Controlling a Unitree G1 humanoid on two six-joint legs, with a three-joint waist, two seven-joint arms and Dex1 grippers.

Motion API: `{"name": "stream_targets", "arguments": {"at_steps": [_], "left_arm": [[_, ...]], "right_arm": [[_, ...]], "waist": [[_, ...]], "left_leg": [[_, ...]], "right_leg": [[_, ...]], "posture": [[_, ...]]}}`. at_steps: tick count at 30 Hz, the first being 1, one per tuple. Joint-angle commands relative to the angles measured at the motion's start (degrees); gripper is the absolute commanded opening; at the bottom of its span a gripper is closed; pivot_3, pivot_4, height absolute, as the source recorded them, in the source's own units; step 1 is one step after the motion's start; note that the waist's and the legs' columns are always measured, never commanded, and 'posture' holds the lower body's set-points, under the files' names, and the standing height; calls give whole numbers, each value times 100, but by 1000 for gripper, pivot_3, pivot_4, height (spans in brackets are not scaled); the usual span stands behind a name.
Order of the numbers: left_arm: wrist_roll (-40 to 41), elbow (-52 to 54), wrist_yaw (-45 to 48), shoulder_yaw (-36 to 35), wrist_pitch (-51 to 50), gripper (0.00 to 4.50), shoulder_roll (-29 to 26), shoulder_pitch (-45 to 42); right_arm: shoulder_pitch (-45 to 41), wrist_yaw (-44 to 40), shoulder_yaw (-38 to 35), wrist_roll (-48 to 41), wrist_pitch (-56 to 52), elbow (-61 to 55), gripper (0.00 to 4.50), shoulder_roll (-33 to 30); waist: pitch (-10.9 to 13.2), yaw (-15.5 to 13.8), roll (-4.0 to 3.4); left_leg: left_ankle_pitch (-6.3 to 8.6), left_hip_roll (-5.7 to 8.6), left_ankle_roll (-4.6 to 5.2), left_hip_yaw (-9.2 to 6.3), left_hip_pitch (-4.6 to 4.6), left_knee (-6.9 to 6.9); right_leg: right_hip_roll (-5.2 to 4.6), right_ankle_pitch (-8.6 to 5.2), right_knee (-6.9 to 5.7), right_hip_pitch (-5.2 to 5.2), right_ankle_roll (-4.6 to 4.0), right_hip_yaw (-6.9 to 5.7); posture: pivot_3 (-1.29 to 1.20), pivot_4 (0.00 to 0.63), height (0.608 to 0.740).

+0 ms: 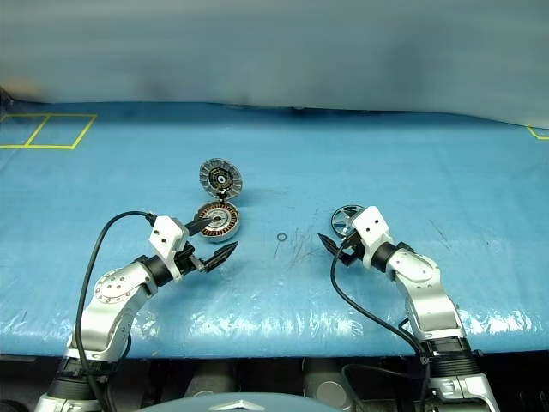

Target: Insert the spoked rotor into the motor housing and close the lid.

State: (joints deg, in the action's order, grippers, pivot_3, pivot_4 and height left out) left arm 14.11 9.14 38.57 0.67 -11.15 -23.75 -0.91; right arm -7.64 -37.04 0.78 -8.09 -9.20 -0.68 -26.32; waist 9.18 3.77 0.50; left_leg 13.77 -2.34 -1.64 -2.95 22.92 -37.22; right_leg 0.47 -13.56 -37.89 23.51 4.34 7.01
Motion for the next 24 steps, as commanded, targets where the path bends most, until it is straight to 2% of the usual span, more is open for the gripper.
{"name": "stream_targets", "arguments": {"at_steps": [1, 24], "left_arm": [[19, 100, 2, -1, 45, 4500, -19, -68], [27, 156, 15, -21, 4, 4500, -53, -61]], "right_arm": [[-39, 35, -40, -24, 118, -92, 4492, 24], [-60, 24, -30, -34, 149, -62, 4492, 48]], "waist": [[0, 0, 0], [0, 0, 0]], "left_leg": [[0, 0, 0, 0, 0, 0], [0, 0, 0, 0, 0, 0]], "right_leg": [[0, 0, 0, 0, 0, 0], [0, 0, 0, 0, 0, 0]], "posture": [[0, 150, 740], [0, 150, 740]]}}
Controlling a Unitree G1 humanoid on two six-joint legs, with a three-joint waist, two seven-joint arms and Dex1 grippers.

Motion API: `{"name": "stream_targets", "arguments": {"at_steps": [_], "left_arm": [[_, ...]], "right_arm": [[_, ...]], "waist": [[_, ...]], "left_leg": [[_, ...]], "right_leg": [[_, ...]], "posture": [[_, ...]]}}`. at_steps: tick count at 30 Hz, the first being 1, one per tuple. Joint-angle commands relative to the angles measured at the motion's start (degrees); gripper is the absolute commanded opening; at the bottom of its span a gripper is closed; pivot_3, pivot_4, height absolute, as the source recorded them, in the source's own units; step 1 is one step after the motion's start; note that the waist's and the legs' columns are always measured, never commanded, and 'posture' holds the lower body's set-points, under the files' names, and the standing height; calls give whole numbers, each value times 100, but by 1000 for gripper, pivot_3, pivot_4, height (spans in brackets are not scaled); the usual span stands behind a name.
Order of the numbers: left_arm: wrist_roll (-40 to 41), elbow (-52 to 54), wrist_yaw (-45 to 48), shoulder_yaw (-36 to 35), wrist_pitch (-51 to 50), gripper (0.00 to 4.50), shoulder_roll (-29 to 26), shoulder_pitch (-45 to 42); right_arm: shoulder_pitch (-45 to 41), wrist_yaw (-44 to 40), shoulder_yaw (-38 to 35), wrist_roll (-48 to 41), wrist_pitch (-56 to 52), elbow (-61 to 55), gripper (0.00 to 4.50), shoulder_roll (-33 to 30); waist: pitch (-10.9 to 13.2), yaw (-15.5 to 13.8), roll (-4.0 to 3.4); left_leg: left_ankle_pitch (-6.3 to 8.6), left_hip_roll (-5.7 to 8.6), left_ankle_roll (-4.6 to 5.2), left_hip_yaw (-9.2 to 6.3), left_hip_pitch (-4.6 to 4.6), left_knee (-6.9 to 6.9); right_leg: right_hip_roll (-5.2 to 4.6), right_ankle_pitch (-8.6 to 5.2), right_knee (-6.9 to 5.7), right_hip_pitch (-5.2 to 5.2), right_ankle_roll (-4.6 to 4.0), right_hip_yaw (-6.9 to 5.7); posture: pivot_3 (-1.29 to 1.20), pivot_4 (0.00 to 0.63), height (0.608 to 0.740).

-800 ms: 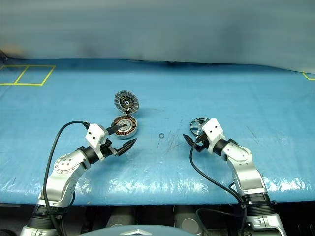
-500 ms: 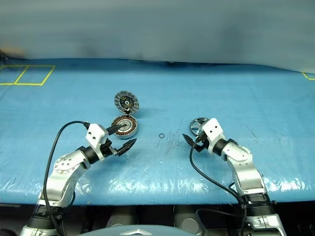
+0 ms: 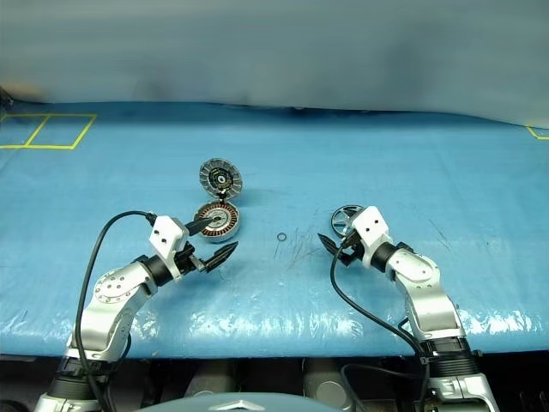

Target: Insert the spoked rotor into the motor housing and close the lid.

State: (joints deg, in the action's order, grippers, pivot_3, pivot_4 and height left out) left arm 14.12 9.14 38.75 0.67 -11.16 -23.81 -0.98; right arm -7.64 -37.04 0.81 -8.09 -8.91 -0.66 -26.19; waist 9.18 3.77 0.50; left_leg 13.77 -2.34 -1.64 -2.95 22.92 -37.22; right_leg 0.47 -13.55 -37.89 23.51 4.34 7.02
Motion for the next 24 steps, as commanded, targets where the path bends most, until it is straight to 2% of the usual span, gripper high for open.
{"name": "stream_targets", "arguments": {"at_steps": [1, 8, 13, 15, 19, 24], "left_arm": [[27, 164, -5, -22, 2, 4500, -49, -46], [31, 203, 46, -20, -51, 4500, -119, -54], [-129, 474, 359, 205, -422, 4500, -662, -166], [-279, 589, 440, 300, -561, 4500, -937, -288], [-1318, 781, 944, 920, -850, 4500, -2092, -1046], [-2321, 761, 1629, 1589, -662, 4500, -2966, -2052]], "right_arm": [[-56, 25, -31, -34, 124, -65, 4492, 38], [-44, 46, 8, -15, 128, -69, 4492, 57], [-44, 56, 33, -13, 128, -69, 4492, 62], [-60, 63, 51, -8, 130, -58, 4492, 66], [-154, 48, 102, -7, 154, 4, 4492, 113], [-272, -44, 167, 4, 152, 96, 4492, 114]], "waist": [[0, 0, 0], [0, 0, 0], [0, 3, 0], [1, 0, 1], [6, -3, 6], [9, 15, 7]], "left_leg": [[0, 0, 0, 0, 0, 0], [0, 0, 0, 0, 0, 0], [0, 0, 0, 0, -1, 0], [0, 0, 0, 0, 0, 0], [0, -3, 0, -4, -1, -1], [0, -1, 0, 6, 1, 3]], "right_leg": [[0, 0, 0, 0, 0, 0], [0, 0, 0, 0, 0, 0], [1, -1, -3, 1, -1, 0], [0, -1, -2, 1, -1, 0], [6, -13, -7, 3, -23, -3], [1, -12, 1, 5, -20, 1]], "posture": [[0, 150, 740], [0, 150, 740], [0, 150, 740], [0, 150, 740], [0, 150, 740], [0, 150, 740]]}}
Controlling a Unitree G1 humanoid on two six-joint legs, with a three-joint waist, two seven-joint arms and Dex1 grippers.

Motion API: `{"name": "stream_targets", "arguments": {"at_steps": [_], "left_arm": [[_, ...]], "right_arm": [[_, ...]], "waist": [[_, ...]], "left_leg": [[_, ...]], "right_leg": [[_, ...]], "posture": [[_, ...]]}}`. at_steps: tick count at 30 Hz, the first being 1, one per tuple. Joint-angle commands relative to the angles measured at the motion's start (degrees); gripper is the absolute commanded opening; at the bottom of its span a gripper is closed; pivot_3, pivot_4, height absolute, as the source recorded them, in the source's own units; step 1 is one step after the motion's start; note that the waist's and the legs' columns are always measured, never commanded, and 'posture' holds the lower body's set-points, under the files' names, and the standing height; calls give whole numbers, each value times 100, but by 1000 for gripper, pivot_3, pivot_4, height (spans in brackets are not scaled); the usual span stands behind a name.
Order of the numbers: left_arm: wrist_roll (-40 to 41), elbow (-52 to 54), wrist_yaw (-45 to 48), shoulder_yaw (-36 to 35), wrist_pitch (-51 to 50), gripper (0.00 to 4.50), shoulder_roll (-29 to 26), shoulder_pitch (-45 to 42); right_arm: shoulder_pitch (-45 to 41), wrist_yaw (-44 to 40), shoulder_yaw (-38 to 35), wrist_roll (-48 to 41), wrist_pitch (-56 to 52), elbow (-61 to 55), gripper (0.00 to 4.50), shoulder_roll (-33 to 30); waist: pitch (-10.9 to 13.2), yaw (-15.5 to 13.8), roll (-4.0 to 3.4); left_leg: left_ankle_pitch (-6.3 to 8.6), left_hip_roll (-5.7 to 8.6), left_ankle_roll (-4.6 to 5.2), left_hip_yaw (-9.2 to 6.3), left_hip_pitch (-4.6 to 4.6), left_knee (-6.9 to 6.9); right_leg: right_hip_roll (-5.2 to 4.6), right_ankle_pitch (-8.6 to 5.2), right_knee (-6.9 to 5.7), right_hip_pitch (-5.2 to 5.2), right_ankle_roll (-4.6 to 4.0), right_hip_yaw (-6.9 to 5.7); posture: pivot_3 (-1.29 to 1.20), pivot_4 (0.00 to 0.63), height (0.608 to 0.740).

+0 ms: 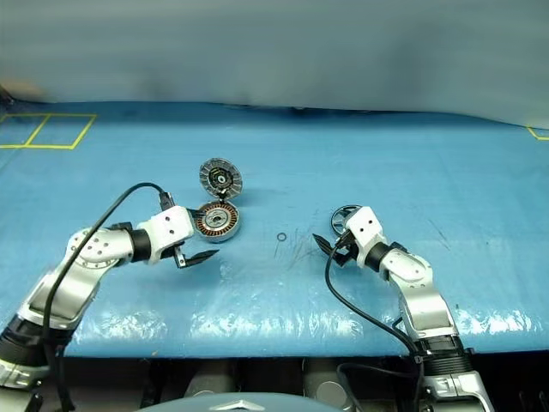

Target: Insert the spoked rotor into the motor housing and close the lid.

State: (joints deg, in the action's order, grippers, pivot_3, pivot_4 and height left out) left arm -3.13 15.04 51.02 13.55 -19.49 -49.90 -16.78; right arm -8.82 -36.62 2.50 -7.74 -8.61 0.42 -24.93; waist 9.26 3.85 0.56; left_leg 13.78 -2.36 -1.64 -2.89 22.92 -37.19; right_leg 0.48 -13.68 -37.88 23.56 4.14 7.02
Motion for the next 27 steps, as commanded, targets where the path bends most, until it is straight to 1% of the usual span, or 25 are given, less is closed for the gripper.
{"name": "stream_targets", "arguments": {"at_steps": [1, 3, 6, 9, 13, 16, 19, 27], "left_arm": [[-724, 144, 491, 381, 209, 4500, -436, -628], [-1045, -25, 875, 671, 463, 4500, -573, -1174], [-1418, -271, 1454, 1093, 850, 4500, -625, -1790], [-1757, -609, 2076, 1565, 1359, 4500, -527, -2333], [-2083, -974, 2569, 1922, 1786, 4500, -352, -2728], [-2350, -1257, 2754, 2062, 2042, 4500, -240, -2903], [-2572, -1639, 2721, 2101, 2183, 4500, -31, -3072], [-2889, -2228, 2763, 2144, 2463, 4500, 417, -3190]], "right_arm": [[-179, -112, 10, -29, 121, 12, 4492, -23], [-299, -224, 59, -18, 98, 92, 4492, -65], [-479, -369, 116, 4, 73, 192, 4492, -118], [-701, -514, 156, 43, 73, 334, 4492, -187], [-828, -623, 193, 61, 91, 437, 4492, -253], [-849, -673, 201, 76, 100, 453, 4492, -283], [-824, -697, 218, 74, 56, 380, 4492, -302], [-698, -706, 201, 70, -120, 99, 4492, -409]], "waist": [[2, 4, 2], [6, -4, 4], [9, -9, 5], [10, 3, 4], [11, 7, 6], [11, 2, 6], [11, -4, 6], [11, 1, 7]], "left_leg": [[0, 0, 0, 1, 1, 4], [0, -2, 0, -1, 2, 8], [0, -2, 1, -3, 2, 9], [2, -1, 3, -1, 3, 9], [4, -1, 8, 0, 3, 9], [5, -2, 9, -2, 6, 8], [6, -1, 11, -3, 7, 3], [6, -1, 12, -4, 9, -6]], "right_leg": [[0, 1, 2, 2, 1, 0], [2, 2, 0, 6, 3, -1], [5, 1, -7, 9, 2, -4], [4, 1, -4, 7, 1, -2], [5, 1, -5, 8, -2, -1], [6, 2, -6, 9, -7, -2], [4, 3, -7, 7, -7, -2], [4, 3, -15, 7, -5, -2]], "posture": [[0, 150, 740], [0, 150, 740], [0, 150, 740], [0, 150, 740], [0, 150, 740], [0, 150, 740], [0, 150, 740], [0, 150, 740]]}}
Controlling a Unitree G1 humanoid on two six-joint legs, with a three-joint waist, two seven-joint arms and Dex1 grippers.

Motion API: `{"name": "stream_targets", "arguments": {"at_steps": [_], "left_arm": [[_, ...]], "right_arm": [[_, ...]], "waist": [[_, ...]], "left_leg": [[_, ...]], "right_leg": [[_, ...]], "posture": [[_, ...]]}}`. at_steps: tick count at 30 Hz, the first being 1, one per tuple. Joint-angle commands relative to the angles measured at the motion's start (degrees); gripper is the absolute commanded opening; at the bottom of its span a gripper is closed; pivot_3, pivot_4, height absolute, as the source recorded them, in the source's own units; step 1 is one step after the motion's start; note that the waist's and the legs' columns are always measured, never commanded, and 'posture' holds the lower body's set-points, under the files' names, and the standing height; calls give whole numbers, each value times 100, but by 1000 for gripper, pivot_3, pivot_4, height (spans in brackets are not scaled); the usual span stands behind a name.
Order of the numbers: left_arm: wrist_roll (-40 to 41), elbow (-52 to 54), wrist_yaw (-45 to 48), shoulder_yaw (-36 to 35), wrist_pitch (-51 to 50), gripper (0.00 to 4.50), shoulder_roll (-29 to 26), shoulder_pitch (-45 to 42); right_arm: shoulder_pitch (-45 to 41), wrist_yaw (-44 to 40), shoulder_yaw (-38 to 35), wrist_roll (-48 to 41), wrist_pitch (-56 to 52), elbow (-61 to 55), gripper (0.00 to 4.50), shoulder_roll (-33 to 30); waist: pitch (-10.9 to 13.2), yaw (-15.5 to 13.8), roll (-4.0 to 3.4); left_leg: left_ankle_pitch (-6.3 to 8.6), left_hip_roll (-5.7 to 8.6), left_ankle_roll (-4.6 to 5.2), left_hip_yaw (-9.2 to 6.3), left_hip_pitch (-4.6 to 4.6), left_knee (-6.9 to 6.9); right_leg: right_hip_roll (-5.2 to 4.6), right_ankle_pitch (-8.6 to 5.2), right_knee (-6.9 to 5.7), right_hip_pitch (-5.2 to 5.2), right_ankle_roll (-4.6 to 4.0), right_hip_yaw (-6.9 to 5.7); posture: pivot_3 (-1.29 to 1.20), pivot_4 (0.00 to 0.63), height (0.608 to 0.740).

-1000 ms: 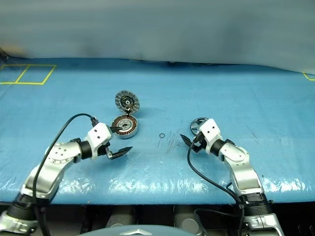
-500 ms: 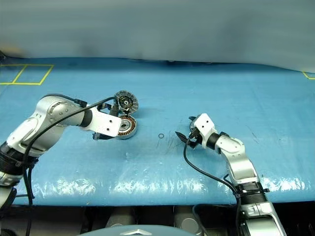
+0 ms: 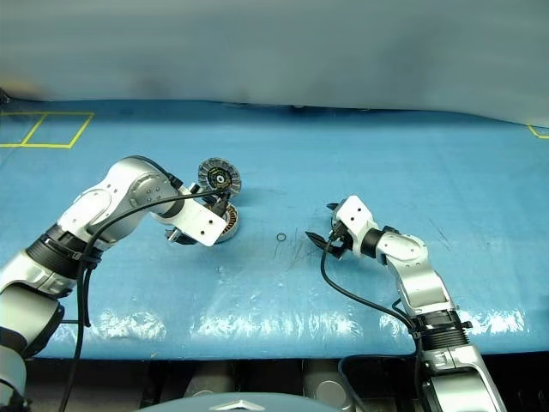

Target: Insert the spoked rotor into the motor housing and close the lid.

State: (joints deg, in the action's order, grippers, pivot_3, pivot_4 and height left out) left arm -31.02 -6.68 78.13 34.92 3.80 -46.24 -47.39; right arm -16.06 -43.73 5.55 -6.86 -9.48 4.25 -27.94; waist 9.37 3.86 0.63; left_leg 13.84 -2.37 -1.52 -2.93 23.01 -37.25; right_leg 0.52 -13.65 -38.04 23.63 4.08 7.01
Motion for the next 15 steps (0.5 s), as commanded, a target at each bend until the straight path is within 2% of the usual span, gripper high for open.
{"name": "stream_targets", "arguments": {"at_steps": [1, 15], "left_arm": [[-127, -109, 74, 19, 168, 4500, 86, -135], [-480, -601, 176, 115, 478, 4500, 319, -84]], "right_arm": [[39, 10, -112, -20, -51, -309, 4492, -124], [14, 69, -78, -26, -94, -340, 4492, -123]], "waist": [[0, -3, 0], [0, 1, 0]], "left_leg": [[0, 0, 0, -1, 0, 0], [0, 0, 1, -1, -5, -11]], "right_leg": [[0, 0, 0, 0, -1, 0], [0, 2, -11, -7, -3, 0]], "posture": [[0, 150, 740], [0, 150, 740]]}}
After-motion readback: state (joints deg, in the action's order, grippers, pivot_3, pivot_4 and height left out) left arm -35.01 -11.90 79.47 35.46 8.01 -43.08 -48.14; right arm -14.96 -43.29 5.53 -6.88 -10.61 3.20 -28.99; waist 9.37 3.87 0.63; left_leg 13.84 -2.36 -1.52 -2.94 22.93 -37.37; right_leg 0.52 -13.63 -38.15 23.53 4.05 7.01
